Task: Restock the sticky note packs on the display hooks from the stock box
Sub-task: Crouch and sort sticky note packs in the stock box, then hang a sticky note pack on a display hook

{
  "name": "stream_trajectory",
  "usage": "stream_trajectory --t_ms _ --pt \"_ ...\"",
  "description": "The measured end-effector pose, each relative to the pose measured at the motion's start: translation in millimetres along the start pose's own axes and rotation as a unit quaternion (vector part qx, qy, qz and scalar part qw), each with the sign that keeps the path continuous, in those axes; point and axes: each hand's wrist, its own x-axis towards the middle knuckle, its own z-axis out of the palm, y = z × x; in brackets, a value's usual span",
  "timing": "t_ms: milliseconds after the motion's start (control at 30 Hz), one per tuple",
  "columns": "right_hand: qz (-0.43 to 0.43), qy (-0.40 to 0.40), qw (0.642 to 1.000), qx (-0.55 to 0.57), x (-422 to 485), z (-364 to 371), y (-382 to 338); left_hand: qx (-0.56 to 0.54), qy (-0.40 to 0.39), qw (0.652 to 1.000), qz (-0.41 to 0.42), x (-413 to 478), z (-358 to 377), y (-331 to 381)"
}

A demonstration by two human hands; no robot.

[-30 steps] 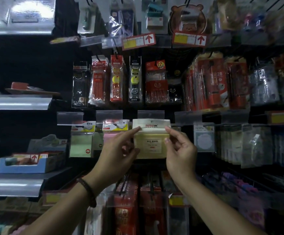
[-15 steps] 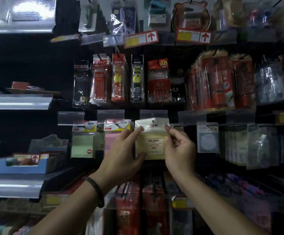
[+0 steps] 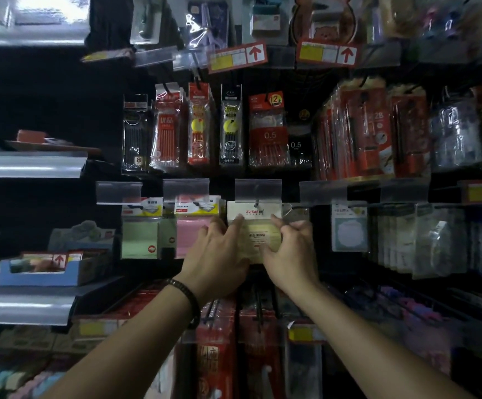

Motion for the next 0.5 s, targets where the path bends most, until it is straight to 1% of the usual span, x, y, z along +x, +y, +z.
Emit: stream_trajectory --t_ms 100,167,300,400,467,500 --pt "0.007 -0.029 0.999 -0.011 -8.4 -2.8 0.5 0.000 0.014 1.000 0.005 -5.2 -1.2 1.0" --pt "-0.001 -0.030 0.999 -0.015 -18.3 -8.2 1.5 0.000 0.035 0.999 0.007 -17.4 -1.8 2.3" --pt "-0.057 0.023 0.998 0.000 -58.8 -25.1 7.7 -0.037 0.080 0.996 0.007 -64.3 3.9 6.2" --pt "-0.125 0.070 0.989 0.045 -106.1 -39.4 15.3 -0.107 0.140 0.984 0.030 -112.1 10.5 11.0" --pt "-0.153 0.080 0.983 0.064 -143.1 -46.7 24.0 -0.148 0.156 0.976 0.044 -150.5 20.9 18.6" --pt "-0.157 0.073 0.982 0.073 -163.2 -49.2 30.6 -0.158 0.149 0.975 0.051 -171.5 29.0 22.9"
